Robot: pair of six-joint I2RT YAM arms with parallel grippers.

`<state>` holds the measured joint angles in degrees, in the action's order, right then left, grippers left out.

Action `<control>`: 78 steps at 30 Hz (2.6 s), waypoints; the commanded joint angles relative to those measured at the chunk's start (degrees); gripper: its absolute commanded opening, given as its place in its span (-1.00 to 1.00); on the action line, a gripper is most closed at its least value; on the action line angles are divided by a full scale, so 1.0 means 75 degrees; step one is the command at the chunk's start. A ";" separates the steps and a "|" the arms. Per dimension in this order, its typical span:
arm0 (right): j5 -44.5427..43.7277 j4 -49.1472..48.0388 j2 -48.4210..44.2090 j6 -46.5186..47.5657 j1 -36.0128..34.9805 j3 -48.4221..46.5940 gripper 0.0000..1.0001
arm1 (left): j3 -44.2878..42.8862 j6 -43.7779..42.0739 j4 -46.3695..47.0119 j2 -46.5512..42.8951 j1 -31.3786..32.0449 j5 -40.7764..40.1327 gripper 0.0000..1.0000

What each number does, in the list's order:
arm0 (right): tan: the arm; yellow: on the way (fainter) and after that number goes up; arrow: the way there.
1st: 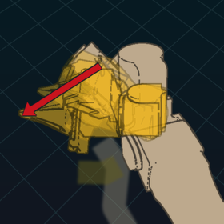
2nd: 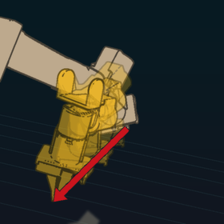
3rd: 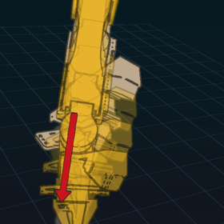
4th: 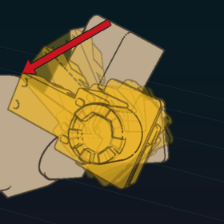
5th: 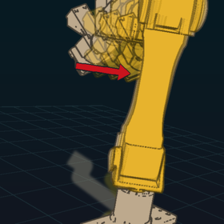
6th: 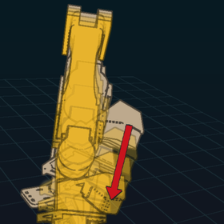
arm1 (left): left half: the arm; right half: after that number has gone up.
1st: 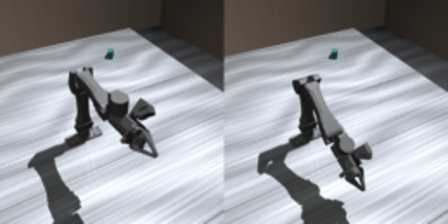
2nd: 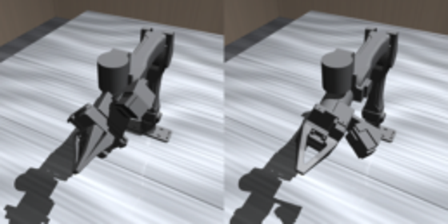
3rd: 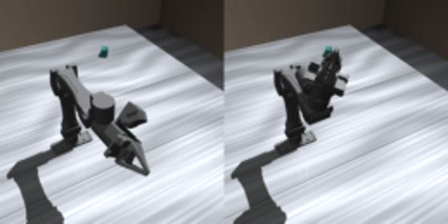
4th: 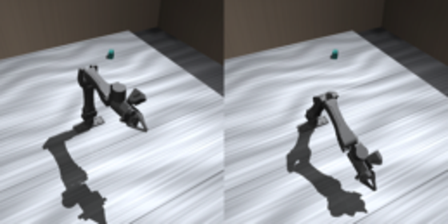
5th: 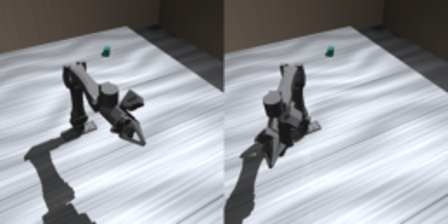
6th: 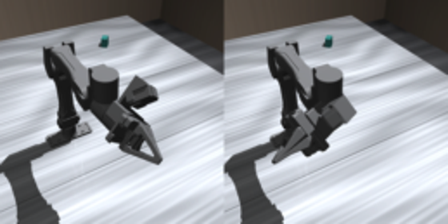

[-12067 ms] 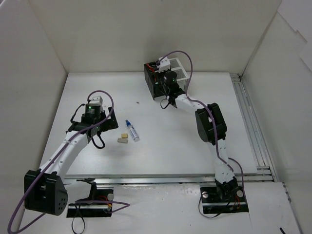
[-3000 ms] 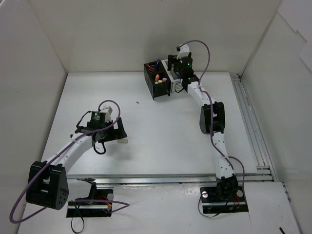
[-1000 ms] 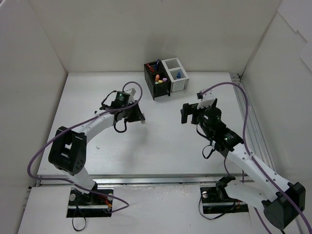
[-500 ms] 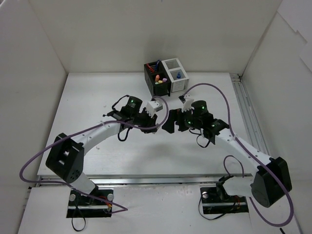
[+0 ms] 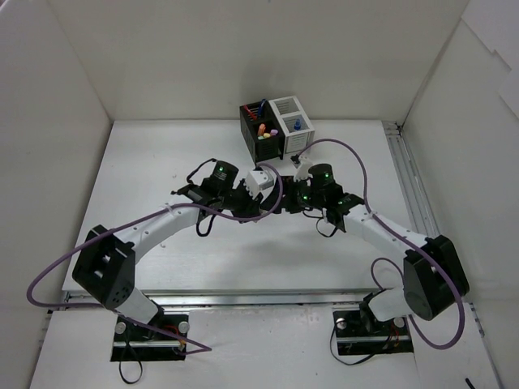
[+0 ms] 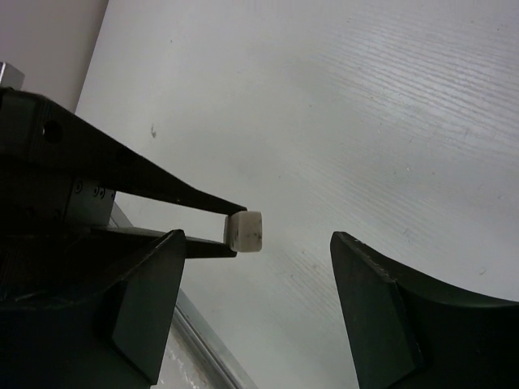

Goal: Sort the stationery into containers
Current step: Place the stationery in the storage box, then reset both arms

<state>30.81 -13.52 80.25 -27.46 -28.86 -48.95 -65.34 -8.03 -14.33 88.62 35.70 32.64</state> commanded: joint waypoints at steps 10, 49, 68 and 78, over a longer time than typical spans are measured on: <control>0.0170 -0.1174 0.0480 -0.0569 -0.0019 -0.0247 -0.04 | -0.0218 -0.0042 0.0516 -0.0519 0.0056 -0.0239 -1.00; -0.3661 0.0420 0.4554 0.3274 0.1551 -0.7988 -1.00 | 0.2220 0.2582 0.1641 -0.2733 -0.2756 -0.1563 0.99; -0.4846 -0.1339 0.8836 0.3591 0.1575 -1.2423 0.48 | 0.2267 0.2735 0.1512 -0.2828 -0.3611 -0.1412 0.99; -0.5432 -0.2228 0.5093 0.3885 0.1504 -0.9392 0.96 | 0.2115 0.3285 0.1010 -0.3998 -0.3612 -0.1643 0.99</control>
<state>-7.22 -19.42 136.51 0.99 -17.30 -122.39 -47.27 13.98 -7.01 63.07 9.19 21.54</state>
